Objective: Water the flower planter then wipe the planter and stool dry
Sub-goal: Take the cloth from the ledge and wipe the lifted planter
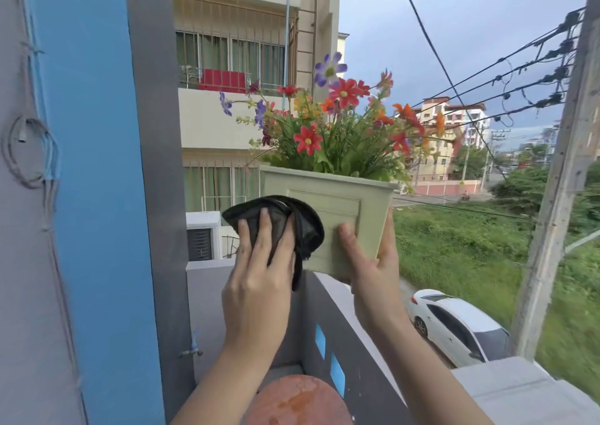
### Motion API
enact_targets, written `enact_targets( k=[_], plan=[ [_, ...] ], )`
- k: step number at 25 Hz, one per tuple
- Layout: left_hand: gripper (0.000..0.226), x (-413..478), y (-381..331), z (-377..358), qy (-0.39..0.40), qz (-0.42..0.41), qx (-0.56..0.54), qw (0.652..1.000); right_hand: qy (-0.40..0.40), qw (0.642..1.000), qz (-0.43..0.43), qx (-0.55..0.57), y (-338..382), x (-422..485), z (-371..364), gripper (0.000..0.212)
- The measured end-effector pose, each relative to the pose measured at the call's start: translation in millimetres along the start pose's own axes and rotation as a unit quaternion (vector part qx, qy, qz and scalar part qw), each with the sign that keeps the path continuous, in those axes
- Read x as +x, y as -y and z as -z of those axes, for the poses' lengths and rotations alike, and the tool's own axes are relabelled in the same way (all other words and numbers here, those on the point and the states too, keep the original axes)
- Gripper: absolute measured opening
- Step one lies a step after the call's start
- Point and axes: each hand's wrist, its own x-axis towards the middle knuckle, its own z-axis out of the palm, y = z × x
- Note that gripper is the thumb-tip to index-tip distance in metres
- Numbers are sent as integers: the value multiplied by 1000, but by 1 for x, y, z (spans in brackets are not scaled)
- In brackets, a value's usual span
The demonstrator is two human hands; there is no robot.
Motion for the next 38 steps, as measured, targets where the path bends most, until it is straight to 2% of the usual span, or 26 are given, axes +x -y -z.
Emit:
enact_targets(
  k=[1, 3, 6, 8, 10, 12, 15, 16, 17, 19, 21, 23, 24, 26, 27, 28, 30, 31, 32, 33, 34, 36, 38],
  plan=[
    [45, 3, -8, 1, -9, -6, 4, 1000, 0, 1000, 5, -2, 0, 1, -1, 81],
    [39, -10, -21, -2, -16, -80, -6, 997, -6, 1000, 16, -3, 4, 3, -2, 78],
    [48, -26, -7, -6, -9, -163, -19, 986, -2, 1000, 16, 6, 10, 9, 7, 74],
    [47, -15, 5, -4, -19, -123, -83, 989, 4, 1000, 8, 9, 13, 11, 13, 70],
    [42, 5, 6, 2, 3, -34, -237, 971, 11, 1000, 1, 18, 14, 11, 16, 68],
    [43, 24, 2, 9, 44, 28, -372, 927, 23, 999, -10, 20, 10, 8, 18, 67],
    [47, 36, -3, 8, 69, 74, -461, 881, 42, 999, -19, 1, 7, 4, 23, 69],
    [50, 36, -3, 7, 96, 113, -501, 853, 49, 998, -26, 8, 8, 3, 25, 69],
    [51, 35, -4, 10, 127, 165, -553, 807, 53, 998, -34, 22, 9, 4, 28, 66],
    [30, 32, -10, 13, 146, 255, -630, 718, 54, 996, -58, 48, 12, 5, 36, 59],
    [23, 29, -12, 12, 139, 317, -641, 685, 59, 993, -80, 56, 11, 4, 45, 74],
    [22, 27, -6, 4, 149, 332, -644, 673, 59, 991, -104, 61, 7, -1, 49, 92],
    [21, 26, -3, 1, 164, 328, -640, 675, 58, 989, -114, 68, 5, -3, 51, 90],
    [36, 24, 0, 0, 221, 273, -636, 687, 51, 988, -118, 86, 0, -5, 53, 62],
    [40, 20, -2, 3, 238, 240, -628, 701, 45, 989, -112, 90, -1, -5, 53, 47],
    [33, 16, -5, 6, 232, 218, -606, 729, 40, 990, -105, 86, -1, -4, 53, 41],
    [20, 11, -9, 12, 167, 174, -550, 800, 36, 992, -100, 74, -2, 0, 55, 46],
    [21, 10, -10, 16, 150, 151, -529, 821, 36, 992, -100, 69, -1, 0, 55, 51],
    [34, 10, -8, 14, 142, 142, -510, 836, 36, 992, -101, 63, -2, 0, 55, 60],
    [44, 13, -6, 12, 135, 154, -508, 837, 40, 992, -102, 59, -2, 0, 55, 72],
    [39, 19, -3, 6, 121, 189, -512, 829, 45, 992, -103, 57, -3, -1, 55, 83],
    [19, 31, 0, -1, 107, 280, -505, 809, 55, 990, -113, 60, -7, -3, 56, 90],
    [16, 29, -3, -4, 102, 315, -515, 791, 60, 989, -123, 63, -9, -4, 56, 92]
  ],
)
